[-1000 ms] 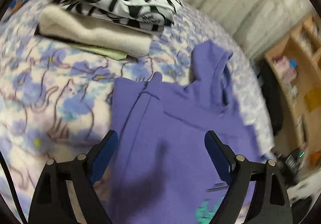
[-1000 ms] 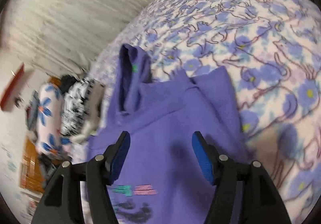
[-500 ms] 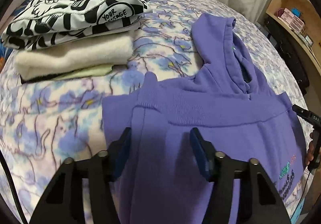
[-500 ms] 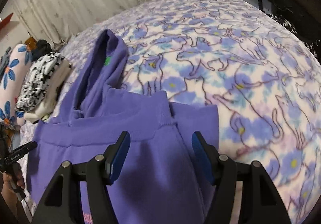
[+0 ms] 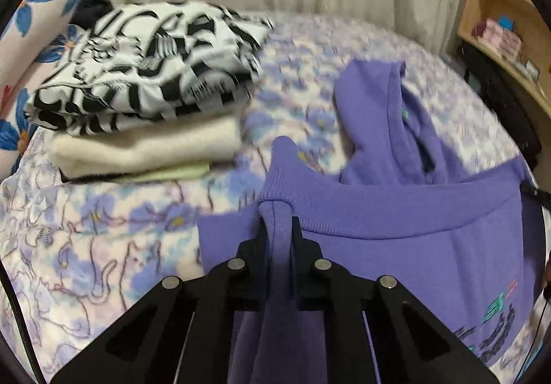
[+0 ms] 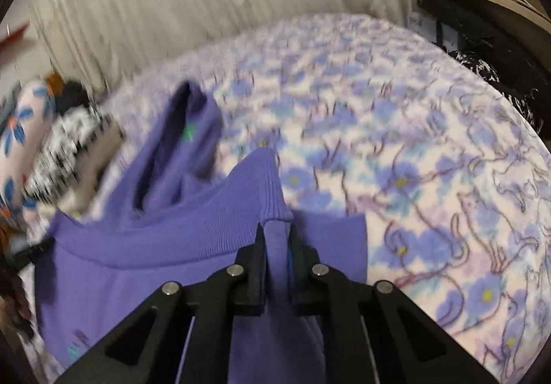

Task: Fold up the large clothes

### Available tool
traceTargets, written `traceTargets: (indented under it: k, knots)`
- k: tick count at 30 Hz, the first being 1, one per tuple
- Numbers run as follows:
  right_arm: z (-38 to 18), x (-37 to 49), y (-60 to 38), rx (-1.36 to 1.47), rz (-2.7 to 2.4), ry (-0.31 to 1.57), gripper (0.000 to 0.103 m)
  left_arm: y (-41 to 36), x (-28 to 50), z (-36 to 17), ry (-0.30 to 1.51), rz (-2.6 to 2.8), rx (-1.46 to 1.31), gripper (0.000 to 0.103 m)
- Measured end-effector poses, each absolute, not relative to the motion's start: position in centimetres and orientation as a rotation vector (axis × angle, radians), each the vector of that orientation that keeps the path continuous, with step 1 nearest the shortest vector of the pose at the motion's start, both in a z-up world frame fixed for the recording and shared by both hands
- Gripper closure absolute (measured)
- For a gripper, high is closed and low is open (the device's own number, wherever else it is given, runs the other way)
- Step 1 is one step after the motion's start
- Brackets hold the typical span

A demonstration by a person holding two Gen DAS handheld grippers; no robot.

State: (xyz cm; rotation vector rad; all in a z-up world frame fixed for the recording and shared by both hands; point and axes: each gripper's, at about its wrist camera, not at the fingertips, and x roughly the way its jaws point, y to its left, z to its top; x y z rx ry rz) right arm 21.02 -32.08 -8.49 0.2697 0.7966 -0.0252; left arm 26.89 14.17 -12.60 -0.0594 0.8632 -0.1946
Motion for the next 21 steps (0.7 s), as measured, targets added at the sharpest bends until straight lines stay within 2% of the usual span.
traceTargets:
  k: [2,7,10,12,14,16,21]
  knots:
    - [-9.4,22.0,-32.2,0.262,-0.048,0.809,0.095,14.1,27.5,-13.0,0.859,-0.160,-0.073,0.096]
    - [-15.7,25.3,-32.9,0.309,-0.110,0.980,0.094,13.1,29.9,-18.4,0.965,-0.087,-0.048,0.094]
    - [-14.8,25.2,-32.5,0.279,-0.120,0.964,0.092,13.3,29.8,-18.7,0.948,-0.091,-0.062,0.091]
    - [-14.2,25.1,-32.3,0.247,-0.126,0.973,0.084,13.6,29.4,-18.0,0.947,-0.099,-0.067,0.087]
    - [-12.9,24.3,-31.8,0.202,-0.146,0.955,0.082,13.6,28.5,-16.9,0.927,-0.071,-0.030,0.074]
    - [-11.2,23.1,-30.9,0.180,-0.143,0.903,0.081,13.4,27.5,-15.6,0.889,-0.043,0.001,0.070]
    - [-9.1,19.5,-25.1,0.170,0.052,0.879,0.081,11.7,23.1,-12.8,0.850,-0.169,-0.043,0.070]
